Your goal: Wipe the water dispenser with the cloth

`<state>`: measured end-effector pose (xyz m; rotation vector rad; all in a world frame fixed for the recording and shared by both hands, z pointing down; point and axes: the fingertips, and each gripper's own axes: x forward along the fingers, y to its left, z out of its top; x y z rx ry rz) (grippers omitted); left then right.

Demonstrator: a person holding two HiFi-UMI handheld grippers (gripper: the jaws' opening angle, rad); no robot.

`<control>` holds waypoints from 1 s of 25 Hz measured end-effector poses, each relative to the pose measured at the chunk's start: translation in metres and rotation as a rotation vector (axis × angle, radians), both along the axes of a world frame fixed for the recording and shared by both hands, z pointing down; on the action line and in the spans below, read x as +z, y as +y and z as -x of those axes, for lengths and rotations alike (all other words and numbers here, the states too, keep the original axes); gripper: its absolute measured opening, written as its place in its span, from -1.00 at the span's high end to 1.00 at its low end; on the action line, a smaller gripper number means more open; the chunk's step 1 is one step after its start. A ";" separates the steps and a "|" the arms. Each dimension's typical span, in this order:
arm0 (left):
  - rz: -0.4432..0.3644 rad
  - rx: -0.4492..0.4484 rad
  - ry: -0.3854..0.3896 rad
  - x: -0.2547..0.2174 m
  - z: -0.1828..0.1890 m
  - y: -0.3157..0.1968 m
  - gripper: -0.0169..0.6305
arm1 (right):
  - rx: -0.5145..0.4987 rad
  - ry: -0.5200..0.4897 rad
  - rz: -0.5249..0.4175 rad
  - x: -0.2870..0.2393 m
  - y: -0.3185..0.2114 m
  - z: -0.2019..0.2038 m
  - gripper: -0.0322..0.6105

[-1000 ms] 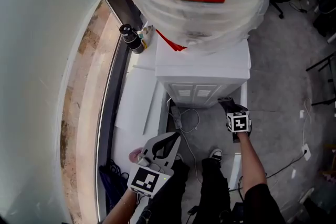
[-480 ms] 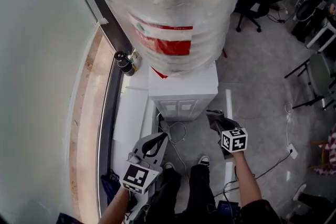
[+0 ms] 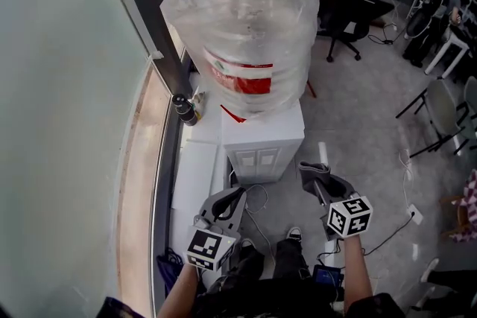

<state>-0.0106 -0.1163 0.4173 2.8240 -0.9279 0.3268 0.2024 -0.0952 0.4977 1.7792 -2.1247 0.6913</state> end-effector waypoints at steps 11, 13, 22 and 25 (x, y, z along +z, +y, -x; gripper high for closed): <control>-0.015 0.009 0.026 -0.028 0.021 0.029 0.89 | 0.057 -0.137 -0.111 -0.072 0.041 0.040 0.57; 0.016 -0.016 0.053 -0.028 0.026 0.032 0.89 | 0.061 -0.156 -0.124 -0.077 0.044 0.045 0.57; 0.044 -0.046 0.112 -0.032 0.033 0.038 0.89 | 0.011 -0.134 -0.152 -0.093 0.056 0.058 0.57; 0.029 -0.038 0.105 -0.035 0.031 0.040 0.89 | 0.001 -0.115 -0.153 -0.094 0.059 0.057 0.57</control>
